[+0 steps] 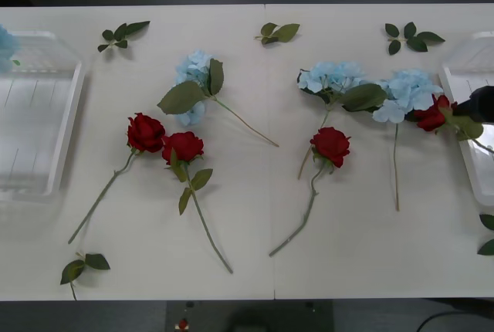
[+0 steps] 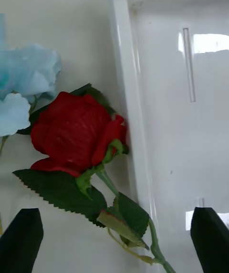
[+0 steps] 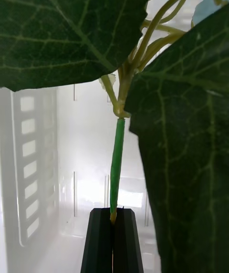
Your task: Put the red flowers into the right box and the blue flowers into the left box
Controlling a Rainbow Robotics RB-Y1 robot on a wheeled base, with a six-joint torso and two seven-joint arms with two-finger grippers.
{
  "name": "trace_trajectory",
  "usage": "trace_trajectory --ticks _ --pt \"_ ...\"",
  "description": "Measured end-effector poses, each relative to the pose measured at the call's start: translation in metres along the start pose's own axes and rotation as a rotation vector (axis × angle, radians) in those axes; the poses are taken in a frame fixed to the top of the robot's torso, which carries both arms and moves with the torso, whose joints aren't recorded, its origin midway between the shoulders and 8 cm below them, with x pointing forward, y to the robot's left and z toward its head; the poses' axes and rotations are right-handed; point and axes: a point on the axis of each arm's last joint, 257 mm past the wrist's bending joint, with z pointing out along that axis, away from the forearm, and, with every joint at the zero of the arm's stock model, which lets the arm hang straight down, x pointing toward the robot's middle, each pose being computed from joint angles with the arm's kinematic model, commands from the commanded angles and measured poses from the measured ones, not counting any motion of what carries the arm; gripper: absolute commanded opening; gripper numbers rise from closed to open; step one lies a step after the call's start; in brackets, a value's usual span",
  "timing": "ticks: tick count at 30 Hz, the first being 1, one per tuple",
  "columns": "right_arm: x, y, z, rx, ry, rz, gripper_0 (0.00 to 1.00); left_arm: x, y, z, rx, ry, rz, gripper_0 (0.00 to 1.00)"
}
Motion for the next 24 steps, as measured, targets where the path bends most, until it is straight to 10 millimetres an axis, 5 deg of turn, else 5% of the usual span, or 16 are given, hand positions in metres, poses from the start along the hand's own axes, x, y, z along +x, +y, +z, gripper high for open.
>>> trace_trajectory --ticks 9,17,19,21,22,24 --pt "0.047 0.036 0.014 0.053 0.082 -0.298 1.00 0.027 0.003 0.042 -0.079 0.055 0.089 0.00" --pt "0.051 0.038 0.016 0.076 0.082 -0.356 1.00 0.036 0.001 0.056 -0.111 0.068 0.144 0.00" --pt "0.045 0.032 0.015 0.098 0.069 -0.367 1.00 0.034 0.006 0.054 -0.126 0.065 0.137 0.25" --pt "0.041 0.026 0.015 0.110 0.062 -0.359 1.00 0.031 0.008 0.053 -0.128 0.054 0.126 0.75" --pt "0.039 0.023 0.015 0.113 0.056 -0.350 1.00 0.028 0.009 0.052 -0.128 0.046 0.123 0.87" --pt "0.035 0.016 0.015 0.121 0.046 -0.335 1.00 0.026 0.009 0.051 -0.127 0.038 0.120 0.96"
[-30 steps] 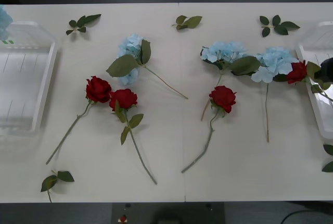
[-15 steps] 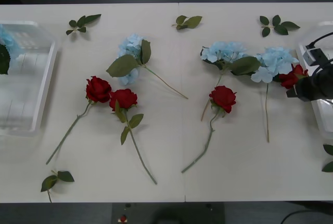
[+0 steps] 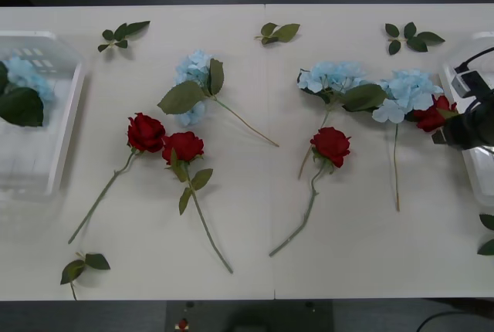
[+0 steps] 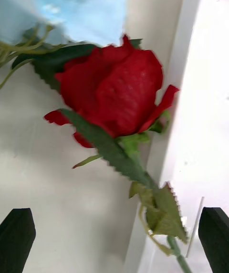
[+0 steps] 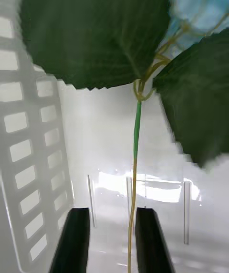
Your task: Put the red flowers into the right box and the blue flowers into the left box
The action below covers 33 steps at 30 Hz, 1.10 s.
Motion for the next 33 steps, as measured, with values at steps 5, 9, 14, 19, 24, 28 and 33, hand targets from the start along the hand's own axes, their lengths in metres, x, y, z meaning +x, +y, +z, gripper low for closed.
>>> trace_trajectory --ticks 5,9,14,19,24,28,33 --pt "0.009 -0.016 0.005 0.023 0.023 0.031 1.00 -0.005 -0.006 -0.004 0.007 -0.004 0.016 1.00" --pt "0.008 -0.020 0.012 0.024 0.007 0.053 1.00 -0.002 -0.022 -0.020 0.047 0.042 0.041 1.00" --pt "0.011 -0.011 0.022 0.009 0.009 0.072 1.00 -0.025 -0.052 -0.050 0.148 -0.002 0.043 1.00" --pt "0.008 0.000 0.033 0.003 -0.004 0.075 1.00 -0.038 -0.094 -0.073 0.266 -0.032 0.084 1.00" --pt "0.008 0.007 0.043 0.001 -0.014 0.081 1.00 -0.043 -0.127 -0.092 0.355 -0.044 0.127 1.00" --pt "0.008 0.009 0.050 0.010 -0.021 0.053 1.00 -0.045 -0.149 -0.104 0.413 -0.054 0.159 1.00" --pt "0.008 0.005 0.055 0.036 0.000 0.016 0.42 -0.046 -0.185 -0.107 0.494 -0.084 0.241 1.00"
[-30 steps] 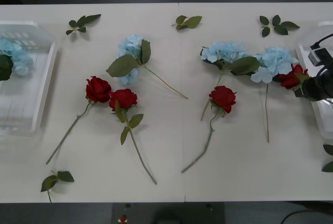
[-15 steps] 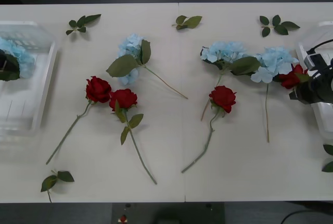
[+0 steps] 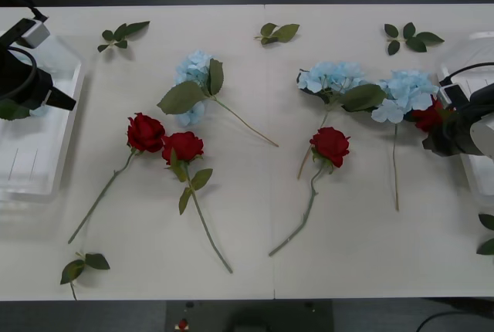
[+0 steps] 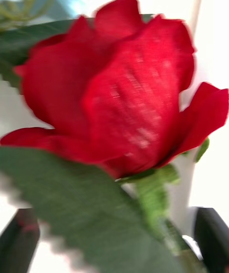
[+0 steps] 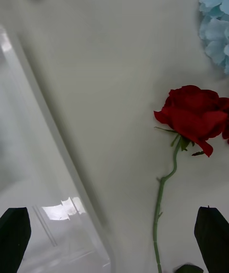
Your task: Put the red flowers into the right box and the blue flowers into the left box
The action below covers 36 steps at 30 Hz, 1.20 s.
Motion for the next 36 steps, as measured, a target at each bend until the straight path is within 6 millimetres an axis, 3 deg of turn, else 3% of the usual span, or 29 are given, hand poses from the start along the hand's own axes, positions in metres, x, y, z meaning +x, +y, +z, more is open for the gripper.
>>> trace_trajectory --ticks 6,17,30,36 --pt "-0.006 -0.005 -0.002 0.005 -0.013 0.015 0.00 -0.006 -0.033 0.022 0.073 -0.016 0.129 1.00" --pt "-0.014 -0.011 -0.003 0.013 -0.038 0.020 0.00 0.006 -0.063 0.066 0.081 0.025 0.334 1.00" --pt "-0.024 -0.020 -0.005 0.000 -0.033 0.037 0.00 0.050 -0.061 0.096 0.061 0.104 0.347 1.00" --pt "-0.036 -0.007 -0.011 -0.084 -0.040 0.137 0.00 0.059 -0.069 0.116 0.041 0.119 0.350 1.00"
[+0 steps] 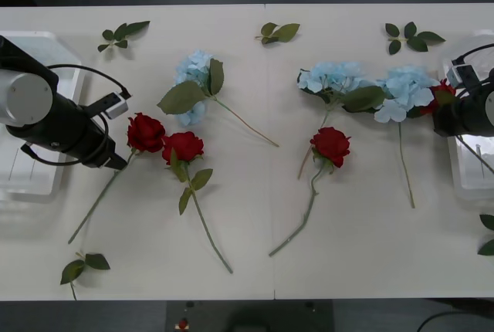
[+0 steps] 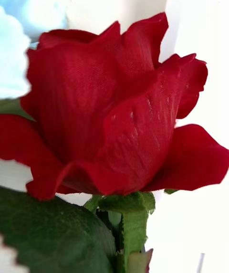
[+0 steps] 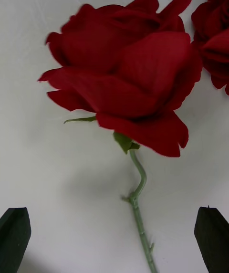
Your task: Put the red flowers into the right box and the blue flowers into the left box
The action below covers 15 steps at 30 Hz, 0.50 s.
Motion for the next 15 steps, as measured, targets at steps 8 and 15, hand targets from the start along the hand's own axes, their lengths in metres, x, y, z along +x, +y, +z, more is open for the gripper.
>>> trace_trajectory --ticks 8,15 --pt "-0.032 -0.014 -0.033 -0.077 -0.035 0.017 0.00 0.011 -0.006 0.013 -0.018 0.046 -0.044 1.00" --pt "-0.058 -0.091 -0.068 0.003 -0.085 -0.033 0.00 0.003 -0.013 0.025 -0.042 0.048 -0.043 1.00"
